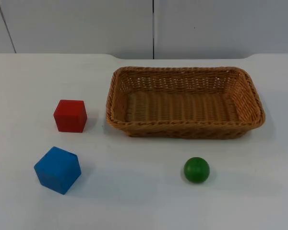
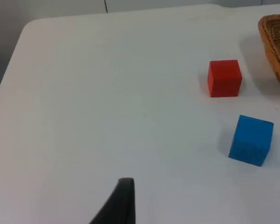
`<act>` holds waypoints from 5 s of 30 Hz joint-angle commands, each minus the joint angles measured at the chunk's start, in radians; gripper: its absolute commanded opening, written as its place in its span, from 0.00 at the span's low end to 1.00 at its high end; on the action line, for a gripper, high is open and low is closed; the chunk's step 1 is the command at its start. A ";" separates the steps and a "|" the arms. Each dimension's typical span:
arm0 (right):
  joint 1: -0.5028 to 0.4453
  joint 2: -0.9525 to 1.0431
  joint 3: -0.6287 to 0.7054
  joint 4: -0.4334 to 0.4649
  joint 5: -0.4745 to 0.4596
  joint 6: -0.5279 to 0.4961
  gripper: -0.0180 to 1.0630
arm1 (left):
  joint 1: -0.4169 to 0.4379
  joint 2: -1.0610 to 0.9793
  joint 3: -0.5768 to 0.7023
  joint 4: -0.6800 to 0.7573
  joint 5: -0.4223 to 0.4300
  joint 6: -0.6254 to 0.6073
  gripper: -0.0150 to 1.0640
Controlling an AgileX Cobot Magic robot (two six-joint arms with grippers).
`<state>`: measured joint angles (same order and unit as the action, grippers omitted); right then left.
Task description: Place all geometric objects except the red cube into the basket.
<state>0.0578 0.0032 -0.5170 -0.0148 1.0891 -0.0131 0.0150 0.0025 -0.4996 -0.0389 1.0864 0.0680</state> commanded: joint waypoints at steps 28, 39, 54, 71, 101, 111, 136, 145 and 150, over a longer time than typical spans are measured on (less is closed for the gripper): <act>-0.003 0.800 -0.617 -0.114 -0.432 0.143 0.98 | -0.006 0.914 -0.583 0.119 -0.426 -0.114 0.98; -0.003 0.859 -0.617 -0.114 -0.417 0.098 0.98 | -0.006 1.068 -0.513 -0.034 -0.371 -0.023 0.98; -0.003 0.866 -0.617 -0.114 -0.404 0.094 0.98 | -0.137 1.375 -0.246 -0.353 -0.519 0.242 0.98; -0.003 0.866 -0.617 -0.113 -0.365 0.070 0.98 | -0.285 1.747 -0.246 -0.311 -0.756 0.329 0.98; -0.003 0.864 -0.617 -0.116 -0.363 0.068 0.98 | -0.285 1.899 -0.315 -0.312 -0.751 0.409 0.01; -0.003 0.864 -0.617 -0.116 -0.363 0.068 0.98 | -0.285 1.635 -0.315 -0.319 -0.798 0.388 0.02; -0.003 0.864 -0.617 -0.114 -0.379 0.068 0.98 | -0.382 1.602 -0.755 -0.432 -0.757 0.400 0.02; -0.003 0.864 -0.617 -0.113 -0.377 0.068 0.98 | -0.524 1.923 -0.952 -0.423 -0.762 0.404 0.02; -0.003 0.864 -0.617 -0.113 -0.375 0.068 0.98 | -0.541 2.110 -1.100 -0.423 -0.701 0.363 0.02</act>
<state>0.0578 0.8679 -1.1280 -0.1239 0.7170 0.0569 -0.5198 2.0430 -1.5322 -0.4534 0.3466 0.4620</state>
